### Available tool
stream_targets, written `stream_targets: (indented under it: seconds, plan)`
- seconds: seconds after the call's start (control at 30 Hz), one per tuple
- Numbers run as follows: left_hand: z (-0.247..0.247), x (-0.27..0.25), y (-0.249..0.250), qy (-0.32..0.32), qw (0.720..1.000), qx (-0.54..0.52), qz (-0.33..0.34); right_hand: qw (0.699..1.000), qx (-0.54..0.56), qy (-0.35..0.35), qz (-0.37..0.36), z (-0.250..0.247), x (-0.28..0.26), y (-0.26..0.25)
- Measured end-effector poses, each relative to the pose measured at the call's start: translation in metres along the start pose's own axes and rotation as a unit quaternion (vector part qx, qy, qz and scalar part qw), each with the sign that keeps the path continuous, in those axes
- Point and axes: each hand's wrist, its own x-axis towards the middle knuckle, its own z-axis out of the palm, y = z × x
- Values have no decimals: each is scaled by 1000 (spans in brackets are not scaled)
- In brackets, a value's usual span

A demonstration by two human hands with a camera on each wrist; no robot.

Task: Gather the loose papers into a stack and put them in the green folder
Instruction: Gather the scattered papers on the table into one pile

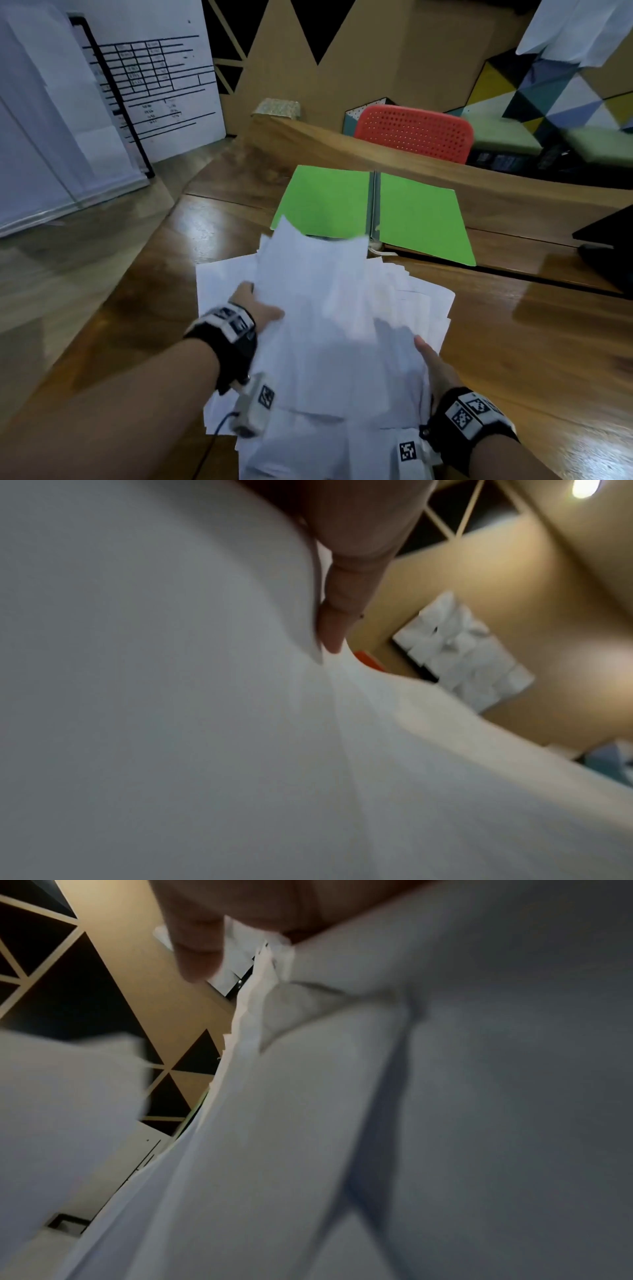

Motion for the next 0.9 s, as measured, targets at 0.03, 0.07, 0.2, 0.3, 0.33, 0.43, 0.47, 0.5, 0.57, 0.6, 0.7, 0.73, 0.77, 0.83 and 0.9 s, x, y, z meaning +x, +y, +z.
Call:
stream_targets:
  seconds: [0.03, 0.07, 0.2, 0.3, 0.33, 0.43, 0.47, 0.5, 0.57, 0.6, 0.7, 0.73, 0.77, 0.83, 0.9]
  plan:
    - [12, 1, -9, -3, 999, 40, -19, 1000, 13, -14, -2, -2, -1, -1]
    - [21, 1, -16, -29, 995, 90, -31, 1000, 2, -14, -16, -2, 1, 0]
    - [36, -1, -25, -89, 953, 288, -26, 992, -93, 31, -80, -9, 31, 15]
    - [24, 7, -31, 7, 954, 292, -59, 990, -93, 31, -97, -1, 7, 8]
    - [19, 11, -34, 41, 958, 271, -87, 989, -90, 29, -109, 1, -2, 6]
    - [6, 22, -43, 80, 957, 220, -171, 985, -60, 14, -162, -4, -16, -10]
    - [4, 25, -45, 84, 954, 219, -188, 984, -46, 9, -171, -8, -18, -19]
    - [2, 26, -46, 86, 950, 226, -197, 983, -51, 11, -175, -12, -17, -29]
    - [0, 28, -47, 86, 945, 245, -197, 980, -99, 43, -165, -17, -16, -53]
    - [0, 29, -47, 86, 945, 248, -193, 978, -119, 56, -164, -20, -12, -64]
    - [1, 35, -46, 81, 954, 226, -177, 965, -198, 66, -161, -18, 6, -82]
    - [2, 37, -46, 78, 957, 221, -173, 961, -225, 57, -150, -17, 16, -82]
    - [2, 38, -47, 75, 958, 219, -170, 958, -243, 47, -146, -15, 27, -79]
    - [1, 38, -49, 68, 958, 225, -167, 953, -267, 33, -136, -9, 42, -73]
    - [1, 38, -52, 67, 955, 238, -166, 960, -248, 14, -131, 2, 43, -67]
